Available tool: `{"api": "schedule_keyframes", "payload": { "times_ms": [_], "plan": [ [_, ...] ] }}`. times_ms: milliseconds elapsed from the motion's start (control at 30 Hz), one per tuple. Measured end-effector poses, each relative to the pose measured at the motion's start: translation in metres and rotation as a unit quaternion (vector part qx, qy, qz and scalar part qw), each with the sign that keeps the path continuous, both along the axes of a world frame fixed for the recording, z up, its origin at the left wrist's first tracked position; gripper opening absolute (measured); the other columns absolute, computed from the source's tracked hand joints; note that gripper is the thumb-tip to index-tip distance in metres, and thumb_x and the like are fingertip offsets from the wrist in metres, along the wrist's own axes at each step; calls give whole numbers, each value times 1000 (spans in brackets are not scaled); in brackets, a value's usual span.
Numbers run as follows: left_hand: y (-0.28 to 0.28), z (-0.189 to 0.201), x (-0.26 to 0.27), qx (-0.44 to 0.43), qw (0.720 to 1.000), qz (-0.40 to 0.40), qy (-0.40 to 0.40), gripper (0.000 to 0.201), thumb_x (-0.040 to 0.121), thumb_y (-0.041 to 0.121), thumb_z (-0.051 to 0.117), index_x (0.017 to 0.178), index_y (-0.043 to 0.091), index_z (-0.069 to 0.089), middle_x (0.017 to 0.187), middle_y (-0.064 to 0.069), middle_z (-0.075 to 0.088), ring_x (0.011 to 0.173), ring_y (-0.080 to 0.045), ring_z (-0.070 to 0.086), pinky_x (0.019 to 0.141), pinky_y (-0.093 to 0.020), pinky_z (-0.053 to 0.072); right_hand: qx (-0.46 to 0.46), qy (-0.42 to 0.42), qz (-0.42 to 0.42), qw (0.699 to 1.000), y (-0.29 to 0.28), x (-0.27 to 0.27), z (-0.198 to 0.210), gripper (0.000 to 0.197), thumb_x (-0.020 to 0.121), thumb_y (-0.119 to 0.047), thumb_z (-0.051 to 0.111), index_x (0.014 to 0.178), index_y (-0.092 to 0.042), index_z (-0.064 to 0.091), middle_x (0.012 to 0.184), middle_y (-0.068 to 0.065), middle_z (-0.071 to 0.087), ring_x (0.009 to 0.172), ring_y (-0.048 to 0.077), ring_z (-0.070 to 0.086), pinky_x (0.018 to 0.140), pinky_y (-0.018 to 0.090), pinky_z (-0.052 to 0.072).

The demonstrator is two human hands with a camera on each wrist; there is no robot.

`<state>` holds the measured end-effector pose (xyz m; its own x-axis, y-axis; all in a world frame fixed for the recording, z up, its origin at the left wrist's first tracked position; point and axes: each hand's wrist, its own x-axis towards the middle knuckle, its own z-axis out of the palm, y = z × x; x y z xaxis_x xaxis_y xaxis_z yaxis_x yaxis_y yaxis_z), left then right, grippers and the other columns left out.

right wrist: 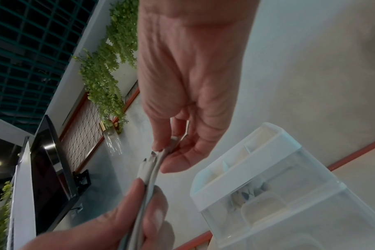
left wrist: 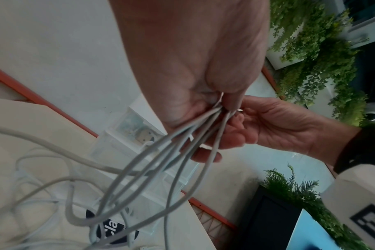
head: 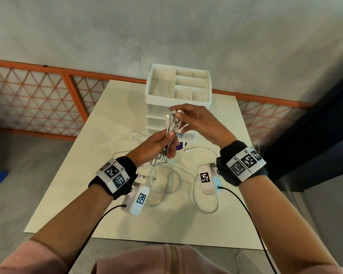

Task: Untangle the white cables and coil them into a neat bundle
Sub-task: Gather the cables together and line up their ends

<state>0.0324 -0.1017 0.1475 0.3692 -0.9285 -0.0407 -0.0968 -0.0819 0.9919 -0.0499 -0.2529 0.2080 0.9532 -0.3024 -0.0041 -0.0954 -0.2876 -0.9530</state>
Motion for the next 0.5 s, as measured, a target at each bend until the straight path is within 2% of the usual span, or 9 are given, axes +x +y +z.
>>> {"api": "schedule_keyframes", "payload": {
  "times_ms": [100,167,233,300,400,500],
  "plan": [
    [0,2,-1,14,1000,-9,-11,35,103,32,29,98,9,56,70,-3,61,61,-13,56,65,-24,45,8,-4,-2,1000,-2,0,-1,23,94,-16,55,111,-2,63,89,9,64,73,14,61,64,21,56],
    [-1,3,-2,1,1000,22,-6,31,103,34,29,105,20,56,78,-6,62,65,-15,60,68,-26,49,15,-12,-13,1000,-2,0,-3,21,93,-14,56,108,0,63,89,11,64,72,14,63,62,20,55],
    [-3,5,-2,-16,998,55,8,25,102,35,29,106,29,53,82,-7,64,66,-15,64,69,-28,52,17,-13,-23,1000,0,2,-5,22,92,-13,58,107,2,63,88,11,65,72,14,64,62,21,56],
    [-5,8,-2,-23,998,58,12,24,102,34,29,102,28,52,82,-7,65,63,-14,65,66,-27,54,18,-12,-35,999,2,3,-6,23,91,-13,59,108,2,63,86,9,65,71,14,65,62,21,56],
    [-7,9,-2,-12,999,48,-8,25,103,34,27,98,26,50,81,-10,64,58,-15,62,57,-19,48,23,-12,-43,999,3,5,-7,23,90,-12,61,108,2,63,88,12,66,69,14,65,61,19,55],
    [-8,8,-1,-1,999,41,-21,31,102,36,26,96,20,51,70,-5,61,57,-17,58,56,-19,45,31,-9,-36,999,3,5,-8,24,87,-10,64,106,4,64,90,18,65,67,22,63,63,22,56]
  ]
}}
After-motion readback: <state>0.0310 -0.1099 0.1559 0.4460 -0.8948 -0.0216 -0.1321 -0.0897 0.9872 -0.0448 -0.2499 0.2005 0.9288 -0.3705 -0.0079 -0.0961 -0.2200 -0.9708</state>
